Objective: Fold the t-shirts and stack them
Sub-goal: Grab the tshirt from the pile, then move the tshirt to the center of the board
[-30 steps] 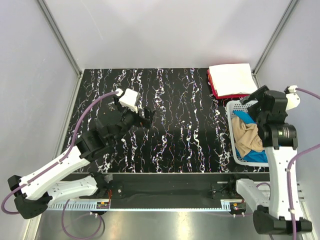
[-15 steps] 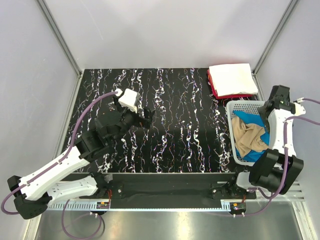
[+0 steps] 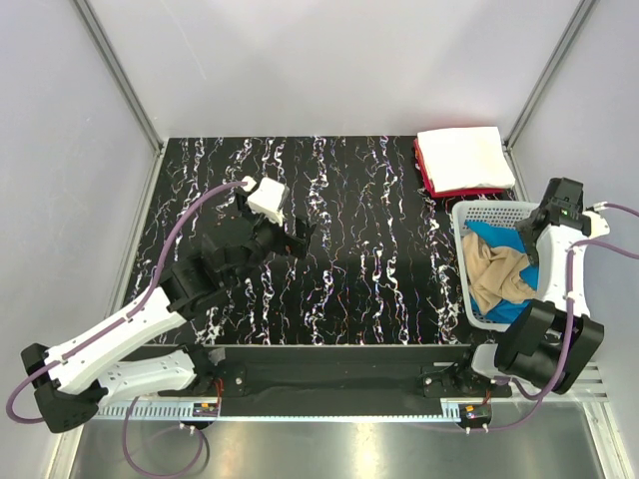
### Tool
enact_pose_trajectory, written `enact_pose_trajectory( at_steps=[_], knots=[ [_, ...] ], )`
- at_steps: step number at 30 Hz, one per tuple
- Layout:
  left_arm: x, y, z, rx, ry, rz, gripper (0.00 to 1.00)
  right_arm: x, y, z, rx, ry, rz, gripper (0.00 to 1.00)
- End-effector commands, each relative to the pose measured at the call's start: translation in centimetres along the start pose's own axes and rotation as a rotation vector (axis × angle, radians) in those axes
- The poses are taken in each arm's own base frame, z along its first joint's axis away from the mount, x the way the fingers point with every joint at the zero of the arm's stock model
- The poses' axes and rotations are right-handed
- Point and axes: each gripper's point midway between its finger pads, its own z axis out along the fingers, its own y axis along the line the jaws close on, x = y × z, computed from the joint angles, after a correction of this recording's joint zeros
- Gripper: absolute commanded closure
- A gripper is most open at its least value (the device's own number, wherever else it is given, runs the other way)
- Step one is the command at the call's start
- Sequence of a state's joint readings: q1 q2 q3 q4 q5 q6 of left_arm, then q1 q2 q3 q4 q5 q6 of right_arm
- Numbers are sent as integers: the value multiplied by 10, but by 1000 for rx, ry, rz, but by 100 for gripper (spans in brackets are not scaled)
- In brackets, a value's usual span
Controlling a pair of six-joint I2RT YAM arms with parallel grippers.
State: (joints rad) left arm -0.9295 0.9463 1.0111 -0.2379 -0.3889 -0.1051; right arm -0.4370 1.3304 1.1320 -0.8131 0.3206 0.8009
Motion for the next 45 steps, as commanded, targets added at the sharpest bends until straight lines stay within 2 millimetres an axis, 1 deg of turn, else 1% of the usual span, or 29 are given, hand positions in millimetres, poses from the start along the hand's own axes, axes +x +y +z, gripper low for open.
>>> enact_pose_trajectory(
  at_steps=[1, 7, 9, 11, 13, 14, 16, 17, 19, 20, 23, 24, 25, 26, 27, 28, 29, 30, 31, 32, 33, 34, 35, 37, 39, 41, 42, 43, 45],
  knots=[
    [-25, -8, -1, 35, -68, -42, 1, 10, 5, 4, -33, 36, 7, 34],
    [-26, -6, -1, 22, -66, -40, 1, 25, -4, 14, 4, 74, 57, 33],
    [-28, -6, -2, 23, -72, -41, 1, 24, -3, 15, 5, 73, 45, 37],
    [-30, -4, -5, 19, -79, -44, 1, 24, 0, 12, -14, 79, 30, 65],
    [-32, -2, -7, 12, -86, -43, 1, 13, 14, -5, -99, 62, 5, 81],
    [-33, 0, -7, 6, -89, -43, 1, 14, 37, -18, -225, 97, -9, 95],
    [-34, 0, -9, 3, -93, -45, 1, -3, 79, -60, -446, 103, -75, 100],
    [-36, 0, -9, 7, -97, -47, 1, -16, 107, -105, -616, 121, -103, 100],
    [-38, 0, -12, 12, -104, -53, 1, -27, 117, -143, -677, 139, -120, 100],
    [-38, 1, -12, 9, -106, -52, 1, -55, 131, -188, -767, 64, -118, 100],
    [-39, 6, -14, -18, -112, -46, 1, -86, 141, -247, -865, -19, -108, 100],
    [-40, 9, -15, -32, -116, -42, 1, -112, 146, -299, -968, -116, -93, 100],
    [-41, 10, -16, -35, -118, -41, 1, -122, 154, -313, -1005, -138, -88, 100],
    [-42, 11, -17, -37, -123, -42, 1, -139, 155, -365, -1119, -221, -83, 100],
    [-45, 13, -19, -40, -132, -46, 1, -145, 157, -385, -1170, -236, -66, 100],
    [-46, 13, -20, -41, -136, -48, 1, -151, 169, -387, -1196, -223, -64, 100],
    [-47, 15, -21, -45, -139, -48, 1, -151, 172, -407, -1263, -219, -76, 100],
    [-47, 15, -21, -48, -141, -46, 1, -156, 165, -447, -1360, -257, -50, 100],
    [-49, 16, -22, -52, -147, -49, 1, -160, 175, -450, -1397, -237, -44, 100],
    [-50, 17, -23, -56, -151, -51, 1, -152, 174, -474, -1489, -181, -41, 100],
    [-50, 18, -25, -58, -153, -52, 1, -149, 179, -479, -1532, -131, -38, 100],
    [-51, 19, -25, -61, -156, -53, 1, -149, 179, -503, -1632, -138, -56, 100],
    [-52, 19, -26, -60, -159, -56, 1, -136, 193, -487, -1648, -5, -75, 100],
    [-54, 20, -27, -64, -167, -63, 1, -119, 195, -509, -1750, 81, -89, 100],
    [-54, 22, -28, -77, -173, -71, 1, -104, 201, -509, -1763, 88, -151, 100],
    [-54, 25, -27, -85, -171, -78, 1, -76, 215, -501, -1746, 155, -210, 100],
    [-54, 25, -27, -87, -171, -80, 1, -66, 222, -495, -1729, 182, -223, 100],
    [-54, 26, -27, -88, -171, -80, 1, -42, 231, -490, -1708, 262, -253, 100],
    [-55, 28, -29, -98, -176, -86, 1, -15, 251, -460, -1620, 312, -267, 100]
  ],
)
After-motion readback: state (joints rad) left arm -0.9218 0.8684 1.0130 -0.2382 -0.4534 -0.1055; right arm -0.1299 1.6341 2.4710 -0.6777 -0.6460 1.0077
